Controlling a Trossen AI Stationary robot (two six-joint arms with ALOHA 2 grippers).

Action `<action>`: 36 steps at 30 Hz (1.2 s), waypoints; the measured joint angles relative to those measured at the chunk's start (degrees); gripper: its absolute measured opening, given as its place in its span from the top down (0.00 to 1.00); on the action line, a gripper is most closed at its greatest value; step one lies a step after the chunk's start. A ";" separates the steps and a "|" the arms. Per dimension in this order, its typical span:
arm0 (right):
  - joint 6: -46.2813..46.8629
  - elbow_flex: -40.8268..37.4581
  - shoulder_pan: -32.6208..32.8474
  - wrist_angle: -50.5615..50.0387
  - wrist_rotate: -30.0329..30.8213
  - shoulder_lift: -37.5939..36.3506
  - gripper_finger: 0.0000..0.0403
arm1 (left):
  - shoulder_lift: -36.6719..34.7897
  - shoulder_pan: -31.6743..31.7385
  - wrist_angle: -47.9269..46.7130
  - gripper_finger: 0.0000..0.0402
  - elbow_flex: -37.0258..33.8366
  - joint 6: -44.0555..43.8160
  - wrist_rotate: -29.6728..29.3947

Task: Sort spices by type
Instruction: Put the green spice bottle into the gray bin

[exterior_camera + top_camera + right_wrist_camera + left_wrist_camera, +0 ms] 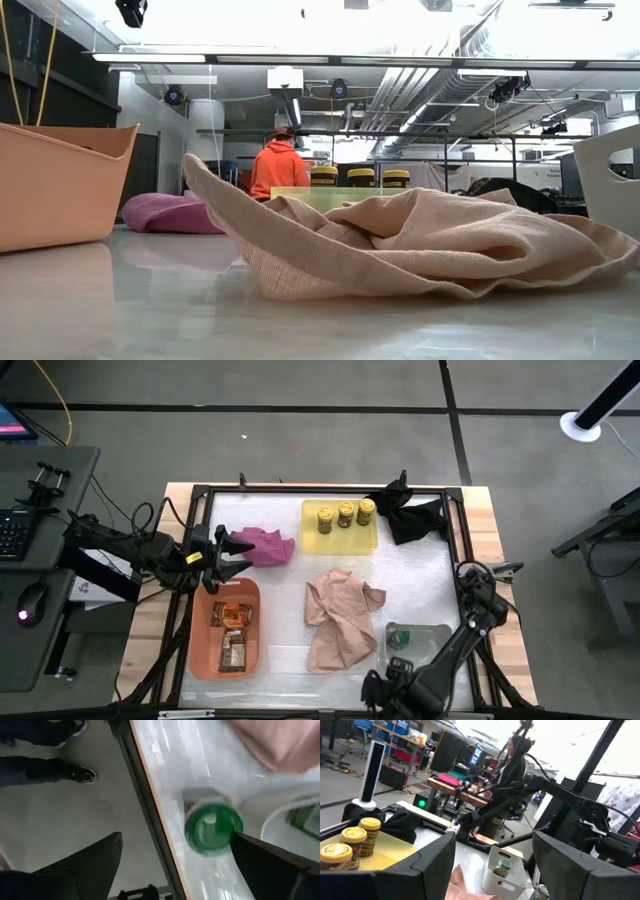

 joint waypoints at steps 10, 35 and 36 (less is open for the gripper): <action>3.28 -0.09 0.18 -4.71 5.06 0.58 0.10 | 0.00 0.00 -0.03 0.38 -0.01 -0.02 0.00; 1.12 -0.15 -0.34 -4.40 3.03 4.36 0.41 | 0.00 0.00 -0.15 0.38 -0.01 -0.04 -0.02; 1.10 -0.15 -0.34 -4.39 3.03 4.36 0.45 | 0.00 0.00 -0.17 0.38 0.00 -0.04 -0.02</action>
